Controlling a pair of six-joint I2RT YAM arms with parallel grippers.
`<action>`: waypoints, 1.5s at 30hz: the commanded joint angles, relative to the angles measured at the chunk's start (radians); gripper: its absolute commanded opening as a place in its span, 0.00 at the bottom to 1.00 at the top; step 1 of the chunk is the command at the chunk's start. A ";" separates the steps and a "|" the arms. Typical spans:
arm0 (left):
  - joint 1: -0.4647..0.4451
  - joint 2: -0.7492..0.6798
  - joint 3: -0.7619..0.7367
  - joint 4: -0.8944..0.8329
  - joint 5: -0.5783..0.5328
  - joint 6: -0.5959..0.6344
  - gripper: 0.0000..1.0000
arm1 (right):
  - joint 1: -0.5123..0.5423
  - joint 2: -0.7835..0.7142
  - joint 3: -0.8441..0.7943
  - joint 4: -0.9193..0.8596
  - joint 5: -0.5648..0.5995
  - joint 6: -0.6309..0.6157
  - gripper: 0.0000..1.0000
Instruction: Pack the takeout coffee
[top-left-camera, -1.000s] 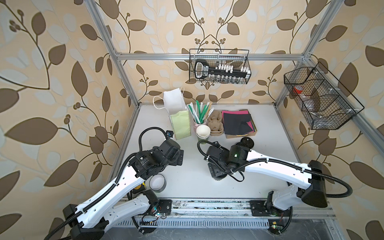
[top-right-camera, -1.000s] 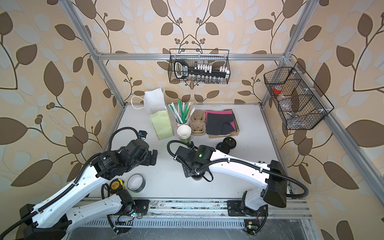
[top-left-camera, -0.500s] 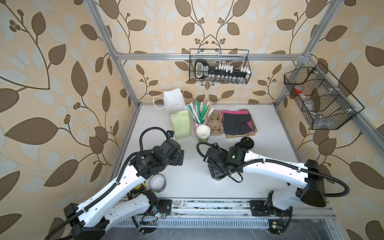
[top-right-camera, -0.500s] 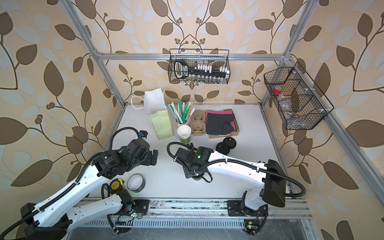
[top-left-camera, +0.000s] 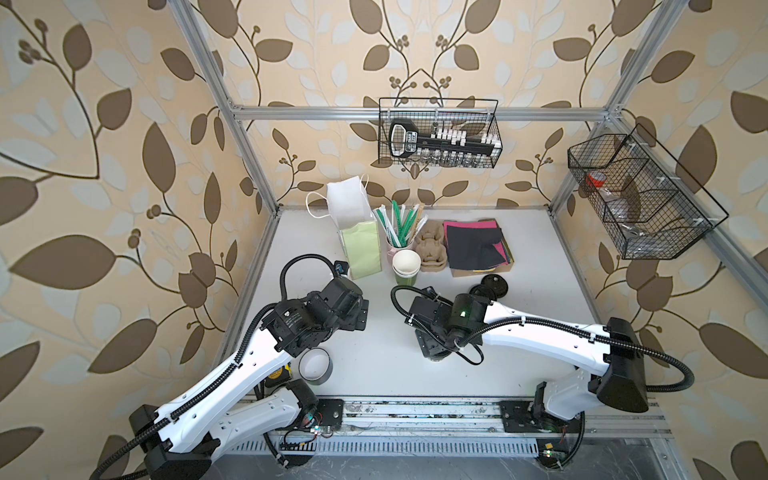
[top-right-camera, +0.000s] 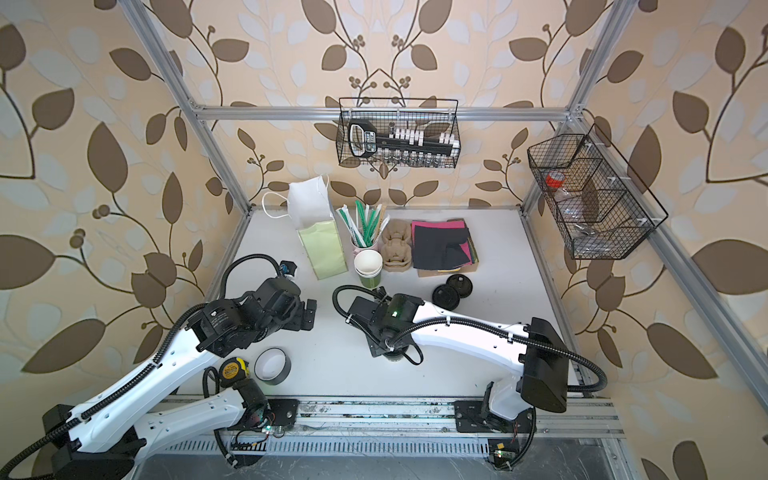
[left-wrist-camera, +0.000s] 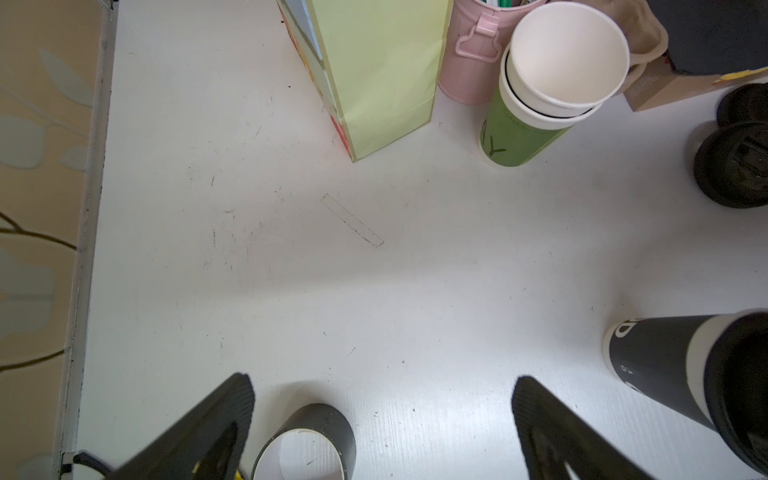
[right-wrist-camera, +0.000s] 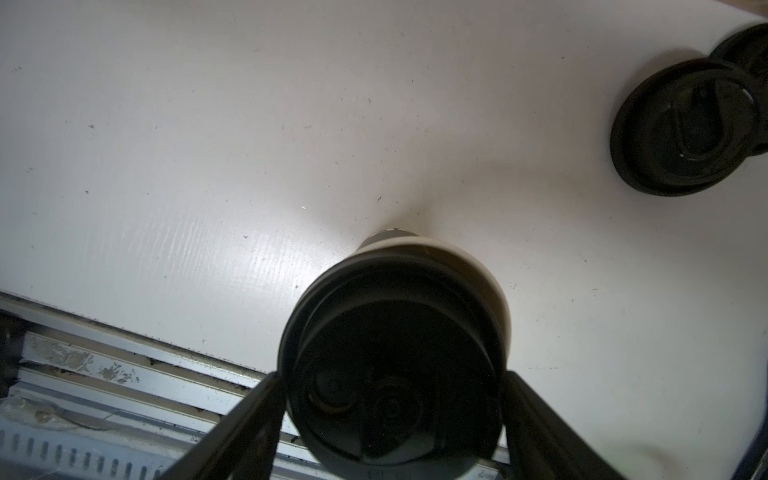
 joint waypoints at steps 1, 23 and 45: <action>0.014 0.002 -0.002 0.015 -0.002 0.013 0.99 | -0.002 0.008 -0.021 -0.020 0.029 -0.002 0.81; 0.016 0.024 -0.003 0.016 0.005 0.015 0.99 | -0.037 -0.085 -0.040 -0.006 -0.003 -0.011 0.71; 0.018 0.027 -0.002 0.016 0.007 0.015 0.99 | -0.069 -0.050 -0.075 0.067 -0.056 -0.047 0.71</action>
